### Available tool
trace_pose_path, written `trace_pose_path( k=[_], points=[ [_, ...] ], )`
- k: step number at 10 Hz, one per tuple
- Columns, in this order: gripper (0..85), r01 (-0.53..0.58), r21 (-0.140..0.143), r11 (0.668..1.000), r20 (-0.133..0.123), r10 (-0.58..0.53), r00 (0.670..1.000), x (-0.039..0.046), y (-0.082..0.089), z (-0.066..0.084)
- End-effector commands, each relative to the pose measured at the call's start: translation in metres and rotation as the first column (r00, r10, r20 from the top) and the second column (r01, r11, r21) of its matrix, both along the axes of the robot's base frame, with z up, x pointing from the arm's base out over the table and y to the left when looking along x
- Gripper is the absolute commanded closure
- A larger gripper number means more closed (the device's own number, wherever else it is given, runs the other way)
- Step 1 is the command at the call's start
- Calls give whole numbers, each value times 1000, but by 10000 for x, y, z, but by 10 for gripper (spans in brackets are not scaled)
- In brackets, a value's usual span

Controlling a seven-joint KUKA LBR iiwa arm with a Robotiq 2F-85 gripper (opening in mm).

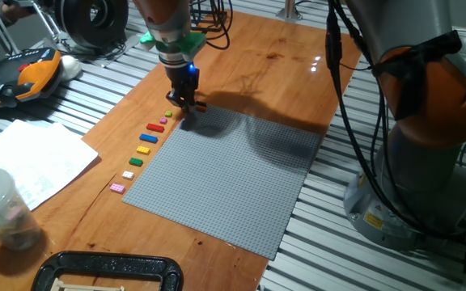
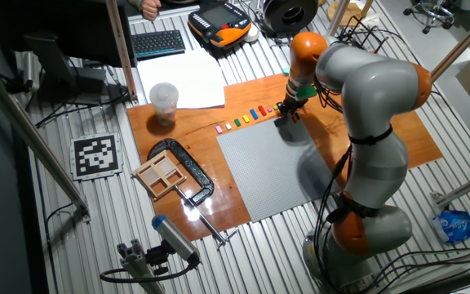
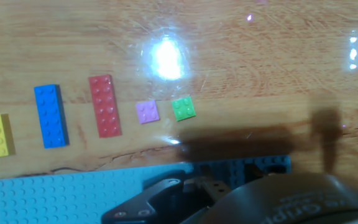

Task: Build with small Lego blocks

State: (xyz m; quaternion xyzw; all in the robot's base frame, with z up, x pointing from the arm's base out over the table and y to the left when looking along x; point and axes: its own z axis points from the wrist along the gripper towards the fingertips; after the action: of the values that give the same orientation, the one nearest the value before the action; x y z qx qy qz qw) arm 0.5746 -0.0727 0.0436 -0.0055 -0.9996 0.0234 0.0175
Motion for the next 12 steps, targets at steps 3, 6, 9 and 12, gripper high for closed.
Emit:
trace_pose_path(
  k=[3, 6, 9, 12],
  points=[
    [510, -13, 8, 1000, 18, 13, 1000, 24, 29, -12],
    [510, -43, 8, 999, 30, 43, 999, 139, 79, -15],
    [510, -64, -11, 998, 49, 64, 997, 201, 193, -69],
    [510, -83, -5, 997, 61, 83, 995, 266, 225, -120]
  ],
)
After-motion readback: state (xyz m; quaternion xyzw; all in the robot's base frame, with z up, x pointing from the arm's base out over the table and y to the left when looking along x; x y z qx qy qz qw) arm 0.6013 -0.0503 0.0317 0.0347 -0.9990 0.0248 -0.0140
